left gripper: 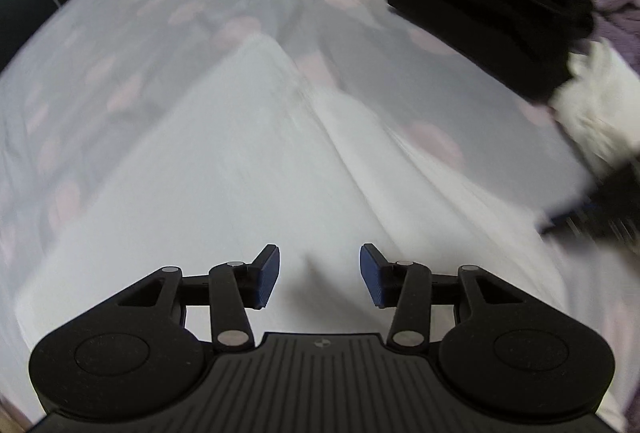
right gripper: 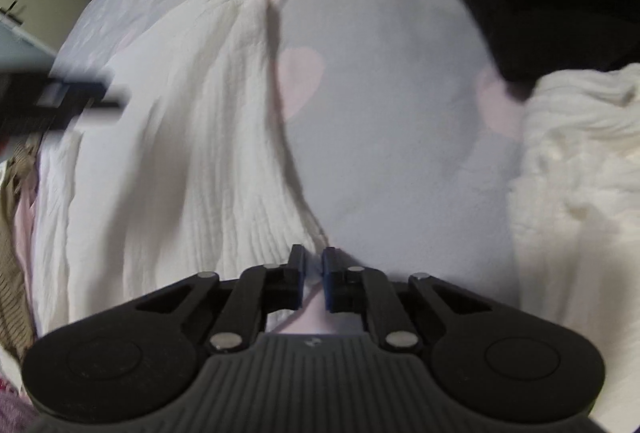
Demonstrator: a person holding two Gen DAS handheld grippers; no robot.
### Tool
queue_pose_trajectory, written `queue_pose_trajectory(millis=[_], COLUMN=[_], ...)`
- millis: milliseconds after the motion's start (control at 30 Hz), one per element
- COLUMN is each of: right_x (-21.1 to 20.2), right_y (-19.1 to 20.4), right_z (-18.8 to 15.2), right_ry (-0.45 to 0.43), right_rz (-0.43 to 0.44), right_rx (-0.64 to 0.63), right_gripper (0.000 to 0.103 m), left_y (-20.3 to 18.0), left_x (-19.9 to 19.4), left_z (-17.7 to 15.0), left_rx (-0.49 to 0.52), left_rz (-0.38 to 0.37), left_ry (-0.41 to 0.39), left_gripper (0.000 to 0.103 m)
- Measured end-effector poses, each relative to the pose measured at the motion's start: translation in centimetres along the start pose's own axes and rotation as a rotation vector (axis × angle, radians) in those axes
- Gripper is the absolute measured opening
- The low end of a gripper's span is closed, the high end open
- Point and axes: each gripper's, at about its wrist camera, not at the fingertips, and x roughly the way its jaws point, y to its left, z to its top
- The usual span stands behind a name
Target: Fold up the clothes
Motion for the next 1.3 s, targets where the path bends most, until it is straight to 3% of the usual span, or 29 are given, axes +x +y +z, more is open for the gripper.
queue_pose_trajectory(millis=[233,367,600,733,767,800,867,967,1000,1067,1167,1300], right_x=[-0.2,-1.5,-4.7,-6.2,-6.6,-7.0,-7.3,-7.0,-6.8,-6.1,-5.0,-3.3], right_y=[0.7,1.5,2.2,2.5,2.5,2.5,2.7,3.6,4.0,4.7,5.5,5.5], right_z=[-0.3,-1.0,-4.7,-7.4,-8.1,-8.8,-10.0,-12.0,-12.5,-13.2,-13.6,-12.3], right_ry=[-0.006,-0.035,-0.072,-0.085,-0.089,-0.091,-0.092,-0.091,-0.088,-0.080,-0.069,-0.096], right_rz=[-0.053,-0.069,-0.049,-0.037,-0.033,-0.028,-0.009,0.030,0.040,0.052,0.060,0.038], right_rx=[-0.079,-0.110,-0.162,-0.193,-0.202,-0.211,-0.229,-0.265,-0.274,-0.282,-0.283,-0.235], right_gripper=[0.012,0.033,0.034,0.036,0.036,0.036,0.034,0.023,0.023,0.025,0.036,0.036], left_y=[-4.9,-8.9,-13.5,-16.0,-16.5,-16.9,-17.1,-16.9,-16.4,-15.6,-14.6,-14.8], left_x=[-3.3,-4.2,-5.1,-4.5,-4.2,-3.9,-2.7,-1.9,-1.7,-1.2,-0.4,-0.9], left_z=[-9.7,-14.1,-18.5,-20.4,-20.9,-21.3,-22.3,-24.2,-24.9,-26.1,-26.7,-26.6], left_rx=[-0.159,-0.227,-0.377,-0.414,-0.417,-0.425,-0.474,-0.551,-0.588,-0.649,-0.681,-0.661], left_rz=[-0.208,-0.292,-0.408,-0.471,-0.480,-0.489,-0.512,-0.528,-0.565,-0.628,-0.667,-0.652], left_ry=[-0.024,-0.038,-0.076,-0.078,-0.077,-0.075,-0.045,-0.064,-0.070,-0.079,-0.086,-0.096], left_gripper=[0.042,0.042,0.045,0.046,0.044,0.029,0.010,0.005,0.005,0.005,0.005,0.004])
